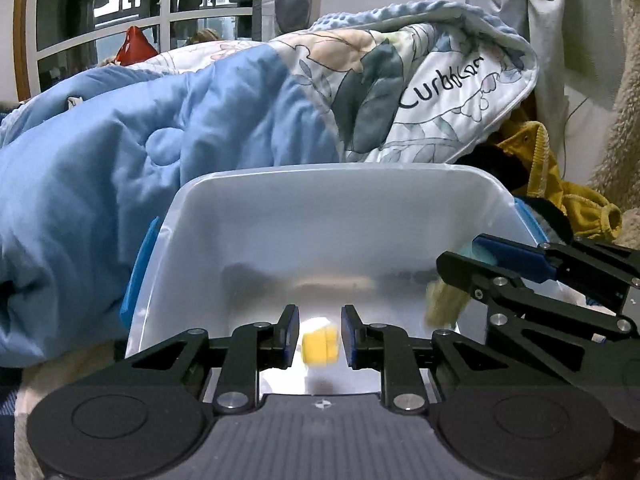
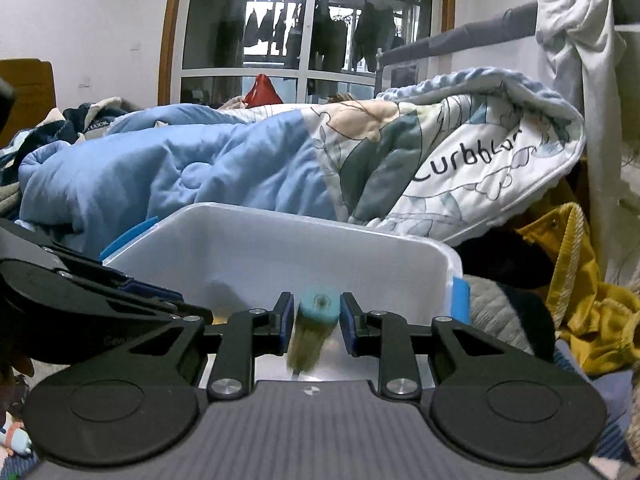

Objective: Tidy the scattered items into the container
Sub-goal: 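Carry both toys over the white bin and open both tools to drop them, then move both open tools back toward the toys on the blanket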

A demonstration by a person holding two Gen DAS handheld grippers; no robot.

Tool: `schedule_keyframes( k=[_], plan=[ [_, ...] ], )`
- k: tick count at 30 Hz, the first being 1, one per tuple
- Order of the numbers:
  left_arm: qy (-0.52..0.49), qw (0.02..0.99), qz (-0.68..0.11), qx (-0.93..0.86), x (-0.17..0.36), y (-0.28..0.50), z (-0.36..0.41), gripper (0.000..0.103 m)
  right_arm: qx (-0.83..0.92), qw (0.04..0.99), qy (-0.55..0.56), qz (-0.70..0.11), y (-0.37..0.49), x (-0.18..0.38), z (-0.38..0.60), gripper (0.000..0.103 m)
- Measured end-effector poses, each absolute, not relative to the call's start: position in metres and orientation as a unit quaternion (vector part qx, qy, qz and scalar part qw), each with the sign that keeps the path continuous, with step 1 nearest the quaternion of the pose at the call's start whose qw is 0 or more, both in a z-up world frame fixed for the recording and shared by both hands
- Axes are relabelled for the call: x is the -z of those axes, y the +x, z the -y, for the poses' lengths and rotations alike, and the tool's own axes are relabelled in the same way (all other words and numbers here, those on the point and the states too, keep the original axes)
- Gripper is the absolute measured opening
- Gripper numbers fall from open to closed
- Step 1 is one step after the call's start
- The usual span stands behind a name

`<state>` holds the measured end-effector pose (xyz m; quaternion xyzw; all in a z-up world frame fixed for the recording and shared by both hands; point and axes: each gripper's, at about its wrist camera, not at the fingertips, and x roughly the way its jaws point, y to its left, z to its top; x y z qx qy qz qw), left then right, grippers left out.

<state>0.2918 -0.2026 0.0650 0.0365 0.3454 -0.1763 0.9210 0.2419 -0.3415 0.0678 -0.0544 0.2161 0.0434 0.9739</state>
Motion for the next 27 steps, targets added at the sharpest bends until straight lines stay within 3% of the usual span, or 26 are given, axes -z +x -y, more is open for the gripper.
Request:
schedule_keyframes(
  k=[3, 7, 9, 15, 17, 23, 27],
  plan=[
    [0.032, 0.921, -0.35, 0.167, -0.066, 0.291, 0.198, 0.042, -0.035, 0.975, -0.062, -0.213, 0.24, -0.07, 0.339, 0.051],
    [0.041, 0.928, -0.337, 0.152, -0.076, 0.276, 0.188, 0.057, -0.031, 0.976, -0.062, -0.207, 0.233, -0.077, 0.338, 0.059],
    [0.047, 0.932, -0.334, 0.131, -0.083, 0.265, 0.181, 0.064, -0.03, 0.976, -0.059, -0.205, 0.227, -0.083, 0.336, 0.07],
    [0.028, 0.938, -0.326, 0.115, -0.101, 0.216, 0.141, 0.071, -0.026, 0.977, -0.067, -0.199, 0.197, -0.101, 0.318, 0.099],
    [0.019, 0.94, -0.323, 0.106, -0.102, 0.195, 0.124, 0.078, -0.024, 0.973, -0.078, -0.216, 0.186, -0.104, 0.307, 0.101],
    [0.003, 0.943, -0.324, 0.08, -0.084, 0.135, 0.075, 0.078, -0.078, 0.956, -0.107, -0.262, 0.148, -0.09, 0.263, 0.103],
    [-0.004, 0.94, -0.335, 0.063, -0.06, 0.102, 0.052, 0.078, -0.139, 0.954, -0.135, -0.227, 0.109, -0.057, 0.237, 0.103]
  ],
)
